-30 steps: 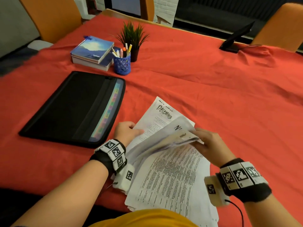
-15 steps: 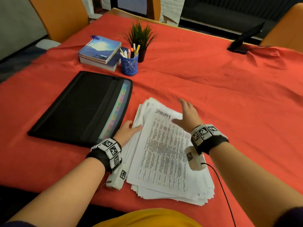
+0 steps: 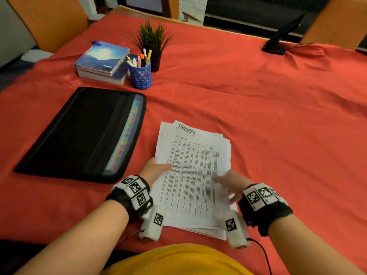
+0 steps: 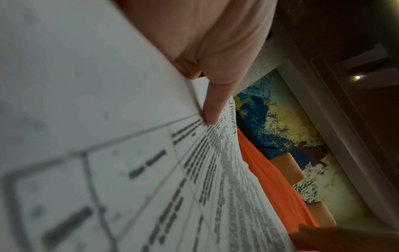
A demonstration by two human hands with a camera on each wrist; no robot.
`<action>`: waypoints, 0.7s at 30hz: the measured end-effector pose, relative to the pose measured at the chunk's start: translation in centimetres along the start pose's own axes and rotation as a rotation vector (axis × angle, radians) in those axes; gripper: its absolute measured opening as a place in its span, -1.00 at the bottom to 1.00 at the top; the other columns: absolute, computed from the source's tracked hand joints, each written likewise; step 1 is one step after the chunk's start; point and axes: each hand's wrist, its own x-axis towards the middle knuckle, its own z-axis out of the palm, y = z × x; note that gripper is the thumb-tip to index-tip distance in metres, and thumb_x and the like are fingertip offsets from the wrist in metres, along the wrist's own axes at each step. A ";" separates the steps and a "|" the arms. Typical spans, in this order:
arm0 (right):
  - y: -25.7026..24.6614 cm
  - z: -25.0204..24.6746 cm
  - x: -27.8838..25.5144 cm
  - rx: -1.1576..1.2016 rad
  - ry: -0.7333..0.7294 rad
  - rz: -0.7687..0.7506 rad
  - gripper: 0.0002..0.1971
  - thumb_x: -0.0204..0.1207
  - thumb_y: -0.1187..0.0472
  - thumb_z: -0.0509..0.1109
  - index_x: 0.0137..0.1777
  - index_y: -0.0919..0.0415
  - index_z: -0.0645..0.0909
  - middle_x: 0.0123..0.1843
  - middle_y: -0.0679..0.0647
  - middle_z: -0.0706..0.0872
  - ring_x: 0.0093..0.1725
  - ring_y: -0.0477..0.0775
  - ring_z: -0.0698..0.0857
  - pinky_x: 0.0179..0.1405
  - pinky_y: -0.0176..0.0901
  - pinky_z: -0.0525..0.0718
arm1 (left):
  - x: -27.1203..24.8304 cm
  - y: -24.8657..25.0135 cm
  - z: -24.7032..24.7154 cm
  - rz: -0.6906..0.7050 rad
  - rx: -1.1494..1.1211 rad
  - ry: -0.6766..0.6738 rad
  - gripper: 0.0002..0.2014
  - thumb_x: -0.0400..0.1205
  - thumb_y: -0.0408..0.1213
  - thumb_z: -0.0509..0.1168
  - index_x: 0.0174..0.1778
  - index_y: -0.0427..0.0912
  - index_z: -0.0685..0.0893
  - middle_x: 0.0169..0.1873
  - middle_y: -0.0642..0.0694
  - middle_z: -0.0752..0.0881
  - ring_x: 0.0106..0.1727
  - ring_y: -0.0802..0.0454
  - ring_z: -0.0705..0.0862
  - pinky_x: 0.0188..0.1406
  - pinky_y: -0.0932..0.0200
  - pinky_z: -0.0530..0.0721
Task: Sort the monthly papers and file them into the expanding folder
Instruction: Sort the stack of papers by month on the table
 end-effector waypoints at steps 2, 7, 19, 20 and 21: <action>-0.1 -0.4 -0.6 -0.046 -0.008 -0.023 -0.76 0.56 0.09 0.32 0.07 0.22 0.41 -0.13 0.05 0.56 -0.14 0.06 0.61 -0.05 0.06 0.74 | 0.0 -0.3 -0.3 -0.007 -0.007 0.011 -0.72 0.56 -0.50 0.34 0.21 -0.32 0.63 0.13 -0.35 0.72 0.16 -0.27 0.70 0.27 -0.27 0.59; 1.4 -1.7 -0.5 0.121 -0.049 -0.010 -0.55 0.50 0.14 0.41 0.29 0.33 0.39 0.07 0.20 0.65 -0.08 0.14 0.69 -0.11 0.16 0.76 | -0.8 -1.4 -0.3 -0.018 0.003 -0.009 -0.68 0.59 -0.49 0.30 0.27 -0.29 0.61 0.18 -0.30 0.71 0.18 -0.24 0.68 0.32 -0.29 0.54; -2.1 -3.5 2.3 -0.304 0.153 -0.108 -0.33 0.41 0.14 0.50 0.44 0.31 0.29 0.31 0.24 0.56 0.15 0.18 0.62 0.01 0.01 0.69 | -1.1 1.1 -1.6 0.069 0.438 0.090 -0.80 0.57 -0.22 0.37 0.02 -0.19 0.56 -0.01 -0.15 0.70 -0.01 -0.08 0.71 -0.20 -0.03 0.76; -2.8 -3.3 2.4 -0.403 0.193 -0.138 -0.34 0.42 0.13 0.48 0.44 0.32 0.30 0.33 0.24 0.55 0.17 0.19 0.59 0.01 -0.05 0.65 | -0.8 1.5 -1.7 0.096 0.388 0.134 -0.78 0.56 -0.24 0.38 0.05 -0.20 0.53 0.00 -0.18 0.69 0.01 -0.13 0.71 -0.10 -0.12 0.76; -3.6 -3.0 2.3 -0.487 0.277 -0.192 -0.34 0.43 0.11 0.47 0.45 0.31 0.30 0.36 0.24 0.52 0.23 0.21 0.55 0.09 -0.05 0.59 | -0.6 1.9 -1.8 0.121 0.367 0.152 -0.76 0.56 -0.28 0.37 0.09 -0.21 0.52 0.01 -0.20 0.68 0.03 -0.16 0.71 -0.04 -0.15 0.75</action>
